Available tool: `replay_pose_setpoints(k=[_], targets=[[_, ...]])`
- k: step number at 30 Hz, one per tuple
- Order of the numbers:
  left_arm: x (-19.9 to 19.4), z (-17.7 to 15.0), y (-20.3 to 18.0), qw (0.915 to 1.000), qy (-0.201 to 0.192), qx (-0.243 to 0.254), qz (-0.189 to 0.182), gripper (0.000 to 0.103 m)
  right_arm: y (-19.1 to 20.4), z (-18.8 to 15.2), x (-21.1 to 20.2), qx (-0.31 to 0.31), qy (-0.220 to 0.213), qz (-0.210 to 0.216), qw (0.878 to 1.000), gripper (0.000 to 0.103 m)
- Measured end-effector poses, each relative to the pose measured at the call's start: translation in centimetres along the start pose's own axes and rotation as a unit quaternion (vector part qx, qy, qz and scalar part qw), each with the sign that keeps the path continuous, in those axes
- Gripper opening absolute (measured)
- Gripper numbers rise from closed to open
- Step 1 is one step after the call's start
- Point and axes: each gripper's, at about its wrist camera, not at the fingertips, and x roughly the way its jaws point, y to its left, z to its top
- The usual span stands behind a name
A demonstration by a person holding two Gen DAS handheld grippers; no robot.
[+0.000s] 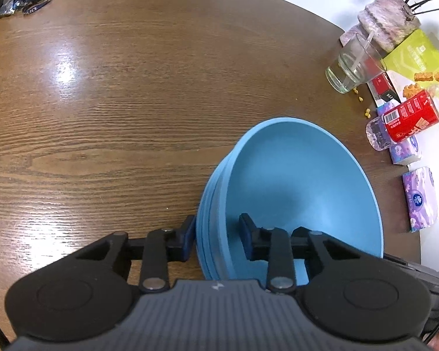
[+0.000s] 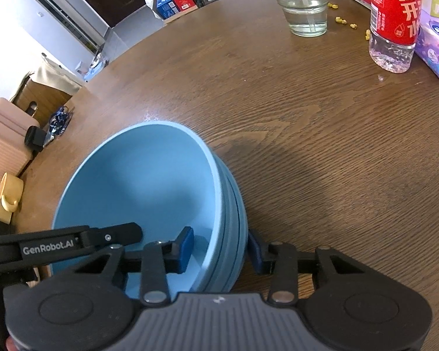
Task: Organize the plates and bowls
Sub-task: 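Close the left gripper on the stack rim while the right gripper closes on it, then carry the blue bowl stack with both grippers toward the white plates by the yellow mug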
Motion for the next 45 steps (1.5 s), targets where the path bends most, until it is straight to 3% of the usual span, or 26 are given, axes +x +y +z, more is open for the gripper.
replay_pose_setpoints(k=[6, 23, 45], targets=[[0.1, 0.0, -0.3, 0.9999, -0.004, 0.01, 0.004, 0.032, -0.3, -0.2, -0.5, 0.004, -0.013, -0.001, 1.0, 0.031], [-1.8, -1.1, 0.2, 0.9995, -0.026, 0.019, 0.002, 0.032, 0.8, -1.4, -2.0, -0.006, -0.034, -0.001, 0.999, 0.029], [-7.4, -4.4, 4.6, 0.9971, -0.075, -0.013, 0.005, 0.032, 6.2, -4.1, -4.0, -0.056, -0.055, 0.016, 0.997, 0.029]])
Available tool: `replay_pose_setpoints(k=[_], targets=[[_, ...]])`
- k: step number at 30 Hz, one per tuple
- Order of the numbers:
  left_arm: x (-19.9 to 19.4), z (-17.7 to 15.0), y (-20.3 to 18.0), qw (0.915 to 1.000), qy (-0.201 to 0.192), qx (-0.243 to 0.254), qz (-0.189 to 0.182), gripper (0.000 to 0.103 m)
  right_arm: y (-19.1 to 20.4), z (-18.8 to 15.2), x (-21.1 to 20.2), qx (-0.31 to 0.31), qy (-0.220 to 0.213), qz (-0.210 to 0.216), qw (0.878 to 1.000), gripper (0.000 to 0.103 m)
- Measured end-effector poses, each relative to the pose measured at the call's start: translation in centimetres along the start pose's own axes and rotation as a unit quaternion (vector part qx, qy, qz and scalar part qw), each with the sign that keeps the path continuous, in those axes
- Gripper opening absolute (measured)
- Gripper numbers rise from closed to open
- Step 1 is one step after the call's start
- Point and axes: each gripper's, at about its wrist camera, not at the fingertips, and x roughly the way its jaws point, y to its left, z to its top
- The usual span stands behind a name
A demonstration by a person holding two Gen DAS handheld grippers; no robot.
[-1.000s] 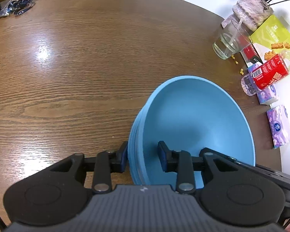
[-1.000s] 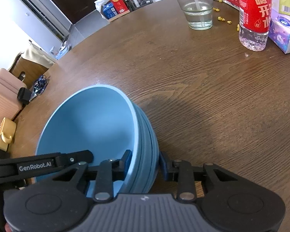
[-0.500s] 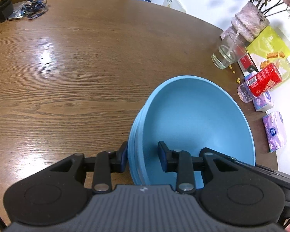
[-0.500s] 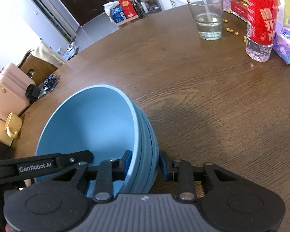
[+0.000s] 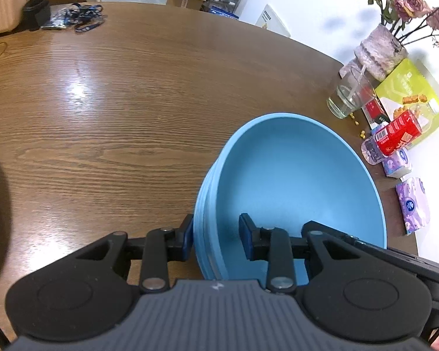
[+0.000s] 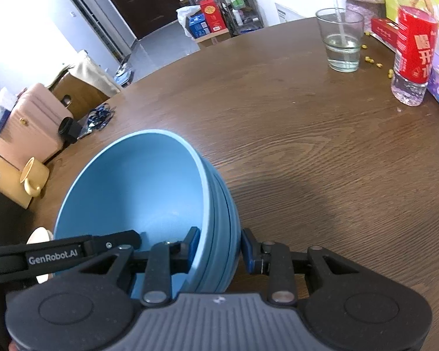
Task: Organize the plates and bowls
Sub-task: 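Carry the blue bowl stack with both grippers toward the white plates by the yellow mug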
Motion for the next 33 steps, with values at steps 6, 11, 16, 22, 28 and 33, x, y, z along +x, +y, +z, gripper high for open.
replay_pose_setpoints(k=[6, 11, 16, 22, 28, 33], targets=[[-1.6, -0.5, 1.9, 0.9999, -0.007, -0.009, 0.006, 0.032, 2.1, -0.8, 0.0, -0.011, 0.001, 0.007, 1.0, 0.029], [-2.9, -0.8, 3.6, 0.9997, -0.013, -0.016, 0.011, 0.032, 4.1, -1.4, 0.0, -0.018, 0.002, 0.013, 1.0, 0.029], [-4.4, -1.0, 5.9, 0.9993, -0.018, -0.027, 0.016, 0.032, 6.5, -2.0, 0.2, -0.028, 0.004, 0.019, 0.999, 0.029], [-6.2, -1.2, 8.9, 0.9985, -0.026, -0.042, 0.023, 0.032, 9.7, -2.7, 0.6, -0.044, 0.009, 0.027, 0.999, 0.029], [-7.7, -1.4, 11.8, 0.9974, -0.033, -0.057, 0.03, 0.032, 12.8, -3.3, 1.0, -0.06, 0.014, 0.035, 0.997, 0.029], [-8.9, -1.5, 14.0, 0.9962, -0.037, -0.07, 0.036, 0.032, 15.4, -3.8, 1.6, -0.072, 0.021, 0.041, 0.996, 0.029]])
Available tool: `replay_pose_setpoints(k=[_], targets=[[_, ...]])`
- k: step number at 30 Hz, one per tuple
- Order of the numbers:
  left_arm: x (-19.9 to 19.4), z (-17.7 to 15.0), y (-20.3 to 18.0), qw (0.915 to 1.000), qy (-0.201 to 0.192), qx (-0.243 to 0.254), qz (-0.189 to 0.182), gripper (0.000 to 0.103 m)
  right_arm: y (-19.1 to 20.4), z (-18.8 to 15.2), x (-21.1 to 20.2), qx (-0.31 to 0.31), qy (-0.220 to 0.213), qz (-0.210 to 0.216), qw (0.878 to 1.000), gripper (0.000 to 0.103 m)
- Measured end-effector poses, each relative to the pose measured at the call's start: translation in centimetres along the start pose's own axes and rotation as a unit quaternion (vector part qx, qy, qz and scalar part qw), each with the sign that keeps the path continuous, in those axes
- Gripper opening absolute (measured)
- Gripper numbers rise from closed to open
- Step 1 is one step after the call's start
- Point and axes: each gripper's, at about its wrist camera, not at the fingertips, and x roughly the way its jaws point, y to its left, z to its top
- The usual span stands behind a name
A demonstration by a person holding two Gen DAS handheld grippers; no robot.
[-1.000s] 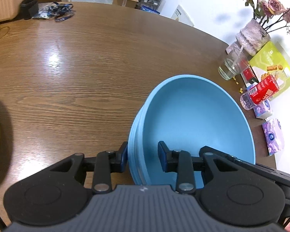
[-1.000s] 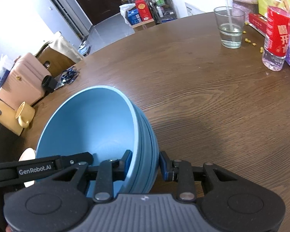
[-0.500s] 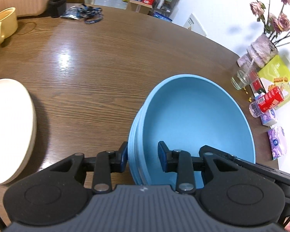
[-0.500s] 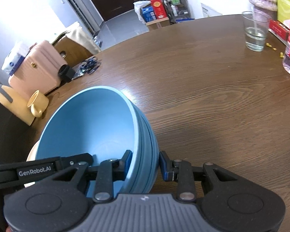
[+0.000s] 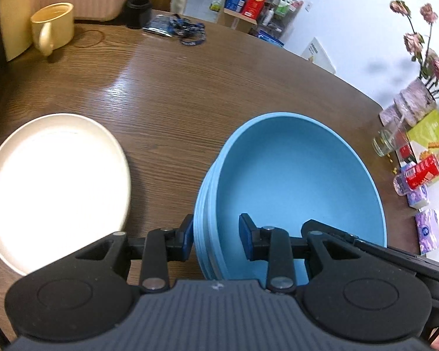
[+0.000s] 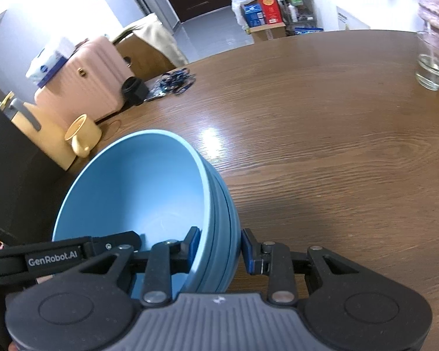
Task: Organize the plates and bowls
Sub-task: 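Carry the blue bowl stack with both grippers toward the white plates by the yellow mug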
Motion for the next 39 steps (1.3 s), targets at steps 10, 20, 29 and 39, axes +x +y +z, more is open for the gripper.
replay_pose_setpoints(k=[10, 20, 29, 39], targets=[[-1.7, 1.0, 5.2, 0.9996, -0.008, -0.024, 0.015, 0.032, 5.1, 0.0, 2.1, -0.023, 0.013, 0.015, 1.0, 0.029], [-2.9, 1.9, 10.6, 0.9984, -0.01, -0.046, 0.029, 0.032, 10.4, -0.3, 4.8, -0.039, 0.027, 0.028, 0.998, 0.029], [-3.1, 2.9, 15.3, 0.9978, -0.005, -0.055, 0.038, 0.032, 14.7, -0.8, 7.7, -0.042, 0.04, 0.034, 0.998, 0.029], [-2.7, 3.4, 18.7, 0.9976, 0.008, -0.057, 0.039, 0.032, 17.6, -1.6, 10.2, -0.038, 0.054, 0.03, 0.997, 0.029]])
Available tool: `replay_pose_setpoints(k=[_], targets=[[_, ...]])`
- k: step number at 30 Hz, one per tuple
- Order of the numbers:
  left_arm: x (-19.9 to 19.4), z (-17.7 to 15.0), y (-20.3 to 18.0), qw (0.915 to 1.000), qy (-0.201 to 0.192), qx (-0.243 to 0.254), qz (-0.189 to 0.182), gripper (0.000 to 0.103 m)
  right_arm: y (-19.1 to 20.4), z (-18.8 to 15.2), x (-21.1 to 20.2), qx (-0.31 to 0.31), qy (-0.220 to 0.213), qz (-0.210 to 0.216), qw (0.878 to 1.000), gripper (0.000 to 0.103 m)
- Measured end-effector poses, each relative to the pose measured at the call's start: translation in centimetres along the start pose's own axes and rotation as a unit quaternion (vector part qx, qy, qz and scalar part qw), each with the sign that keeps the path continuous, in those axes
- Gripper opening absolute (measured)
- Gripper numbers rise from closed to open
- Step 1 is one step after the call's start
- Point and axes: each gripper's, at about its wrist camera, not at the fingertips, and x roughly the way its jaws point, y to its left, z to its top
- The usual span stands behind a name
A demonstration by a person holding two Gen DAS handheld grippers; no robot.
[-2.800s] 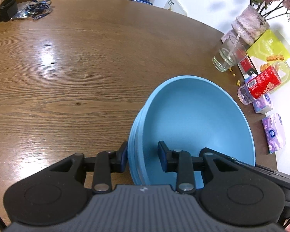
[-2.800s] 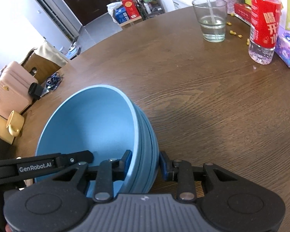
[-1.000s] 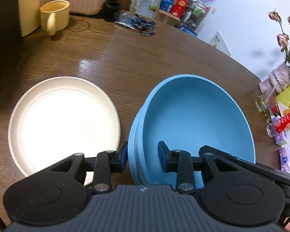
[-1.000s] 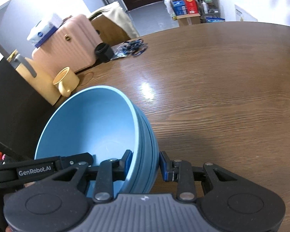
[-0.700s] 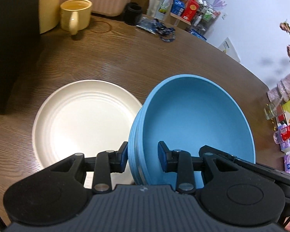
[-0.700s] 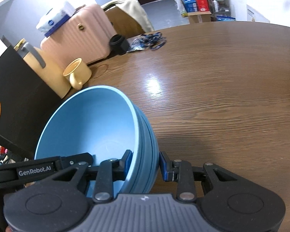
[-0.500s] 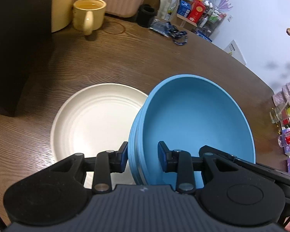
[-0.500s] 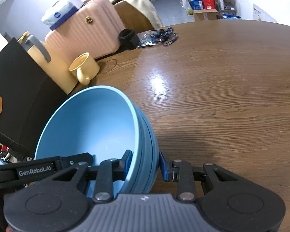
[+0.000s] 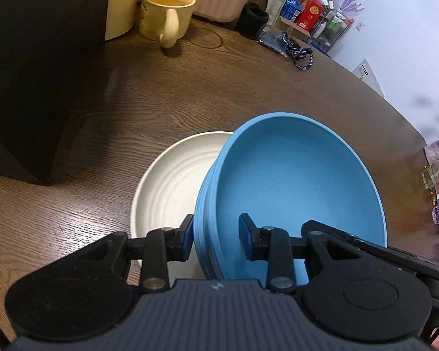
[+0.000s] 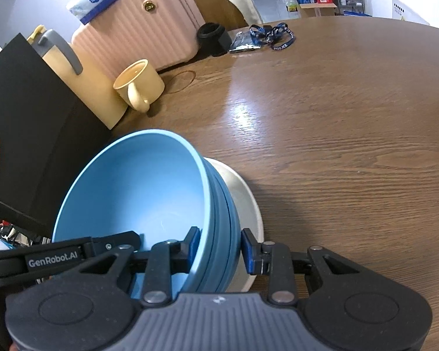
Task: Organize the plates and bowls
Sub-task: 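Carry the blue bowl stack with both grippers toward the white plates by the yellow mug, then lower the bowl stack onto the white plates and open both grippers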
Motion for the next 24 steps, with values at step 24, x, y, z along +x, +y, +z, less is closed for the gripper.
replay_pose_setpoints(k=[24], targets=[[1.0, 0.7, 1.3, 1.0, 0.007, 0.0, -0.001, 0.037, 0.7, 1.1, 2.1, -0.002, 0.013, -0.01, 1.0, 0.031]])
